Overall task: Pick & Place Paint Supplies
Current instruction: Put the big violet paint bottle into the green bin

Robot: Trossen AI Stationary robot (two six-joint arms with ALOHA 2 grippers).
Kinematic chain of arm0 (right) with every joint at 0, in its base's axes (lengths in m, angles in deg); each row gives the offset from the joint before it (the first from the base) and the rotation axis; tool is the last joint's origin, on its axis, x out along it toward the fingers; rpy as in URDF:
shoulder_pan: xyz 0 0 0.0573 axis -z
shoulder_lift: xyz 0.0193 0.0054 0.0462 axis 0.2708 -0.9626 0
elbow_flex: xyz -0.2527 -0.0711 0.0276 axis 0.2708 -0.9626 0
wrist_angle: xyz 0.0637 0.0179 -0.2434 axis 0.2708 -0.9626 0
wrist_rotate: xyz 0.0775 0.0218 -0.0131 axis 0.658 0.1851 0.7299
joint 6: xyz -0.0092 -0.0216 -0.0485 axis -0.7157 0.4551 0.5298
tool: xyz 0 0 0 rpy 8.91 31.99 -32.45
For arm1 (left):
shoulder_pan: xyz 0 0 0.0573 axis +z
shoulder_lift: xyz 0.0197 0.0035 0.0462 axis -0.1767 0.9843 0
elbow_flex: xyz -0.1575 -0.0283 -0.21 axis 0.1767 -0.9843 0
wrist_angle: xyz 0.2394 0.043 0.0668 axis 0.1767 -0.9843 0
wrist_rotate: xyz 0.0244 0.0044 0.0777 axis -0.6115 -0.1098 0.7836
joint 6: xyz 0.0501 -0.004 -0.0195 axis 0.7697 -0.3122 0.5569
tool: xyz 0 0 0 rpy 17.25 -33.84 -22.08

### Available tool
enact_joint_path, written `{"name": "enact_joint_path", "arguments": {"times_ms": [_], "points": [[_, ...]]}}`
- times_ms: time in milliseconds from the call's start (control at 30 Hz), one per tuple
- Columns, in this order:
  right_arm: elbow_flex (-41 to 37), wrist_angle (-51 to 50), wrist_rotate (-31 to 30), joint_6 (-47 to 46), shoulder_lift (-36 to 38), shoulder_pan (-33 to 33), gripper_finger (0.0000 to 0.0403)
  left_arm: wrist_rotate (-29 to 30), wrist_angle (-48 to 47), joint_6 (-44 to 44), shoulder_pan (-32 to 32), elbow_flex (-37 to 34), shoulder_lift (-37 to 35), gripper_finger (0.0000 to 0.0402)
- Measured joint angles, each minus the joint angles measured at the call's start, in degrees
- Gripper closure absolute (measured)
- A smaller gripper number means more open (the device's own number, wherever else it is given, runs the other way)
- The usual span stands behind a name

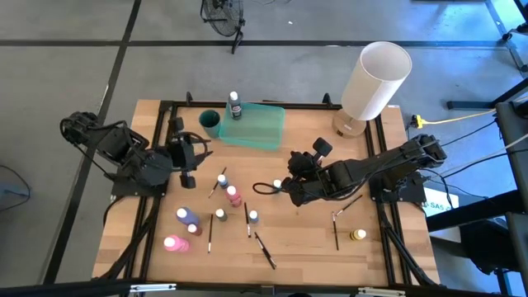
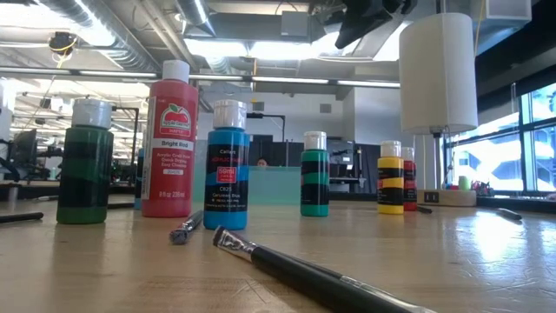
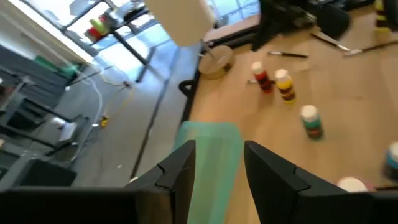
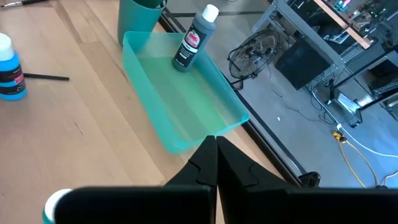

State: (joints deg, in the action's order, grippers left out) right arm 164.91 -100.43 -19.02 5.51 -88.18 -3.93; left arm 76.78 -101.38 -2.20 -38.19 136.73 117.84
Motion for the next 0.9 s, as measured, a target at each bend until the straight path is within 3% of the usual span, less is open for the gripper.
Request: {"name": "enact_joint_path", "arguments": {"times_ms": [167,367,533,633,900], "points": [[0.0,0.0,0.0,0.0,0.0,0.0,0.0402,-4.9,-0.3,1.0,-0.1,-0.3,0.0,0.0267],[0.0,0.0,0.0,0.0,0.0,0.0,0.0402,0.3,0.1,0.2,0.7,-0.3,0.0,0.0271],[0.0,0.0,0.0,0.0,0.0,0.0,0.0402,-13.7,0.1,0.8,2.1,-0.3,0.0,0.0271],[0.0,0.0,0.0,0.0,0.0,0.1,0.0402,-16.0,0.1,0.7,3.0,-0.3,0.0,0.0267],[0.0,0.0,0.0,0.0,0.0,0.1,0.0402,-15.5,-1.1,0.1,3.6,-0.3,0.0,0.0189]]}}
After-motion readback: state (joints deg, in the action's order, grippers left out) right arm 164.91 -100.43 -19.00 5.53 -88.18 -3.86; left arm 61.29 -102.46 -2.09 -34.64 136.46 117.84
